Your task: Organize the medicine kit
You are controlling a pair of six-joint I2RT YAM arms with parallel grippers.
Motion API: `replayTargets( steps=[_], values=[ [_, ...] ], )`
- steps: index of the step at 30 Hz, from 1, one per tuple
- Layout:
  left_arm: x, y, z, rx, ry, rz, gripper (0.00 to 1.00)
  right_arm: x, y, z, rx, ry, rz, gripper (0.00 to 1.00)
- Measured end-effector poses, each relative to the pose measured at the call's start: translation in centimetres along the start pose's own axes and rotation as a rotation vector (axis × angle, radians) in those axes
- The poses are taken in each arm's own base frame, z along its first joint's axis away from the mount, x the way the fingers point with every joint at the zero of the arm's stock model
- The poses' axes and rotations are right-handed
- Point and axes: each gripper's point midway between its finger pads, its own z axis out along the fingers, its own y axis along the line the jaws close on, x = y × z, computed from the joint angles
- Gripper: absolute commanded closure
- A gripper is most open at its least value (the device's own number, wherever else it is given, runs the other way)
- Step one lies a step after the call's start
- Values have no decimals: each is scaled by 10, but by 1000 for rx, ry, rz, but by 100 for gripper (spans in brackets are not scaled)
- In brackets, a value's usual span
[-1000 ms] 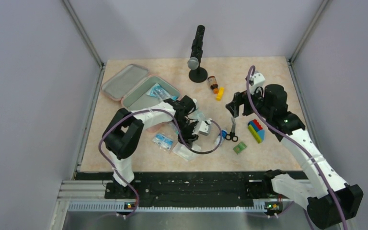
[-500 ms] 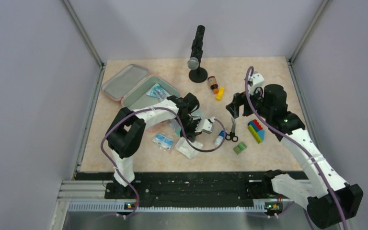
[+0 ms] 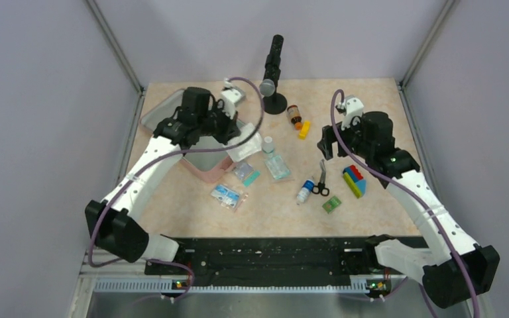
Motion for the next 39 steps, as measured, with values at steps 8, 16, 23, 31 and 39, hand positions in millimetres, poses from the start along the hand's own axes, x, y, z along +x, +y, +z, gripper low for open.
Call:
replayTargets(
  steps=[8,16,23,31,39],
  values=[
    [60,148,-56,-698,-82,-856,100,21,-14,17,57,93,-9,19],
    [116,192,6,-803,-16,-1435,100,20,-23,16,98,126,-34,19],
    [142,175,24,-916,37,-1694,100,23,-29,16,125,142,-56,19],
    [153,161,56,-969,56,-1832,100,33,-29,12,123,187,-66,19],
    [149,195,78,-1020,11,-1766,21,36,-29,11,122,197,-68,19]
  ],
)
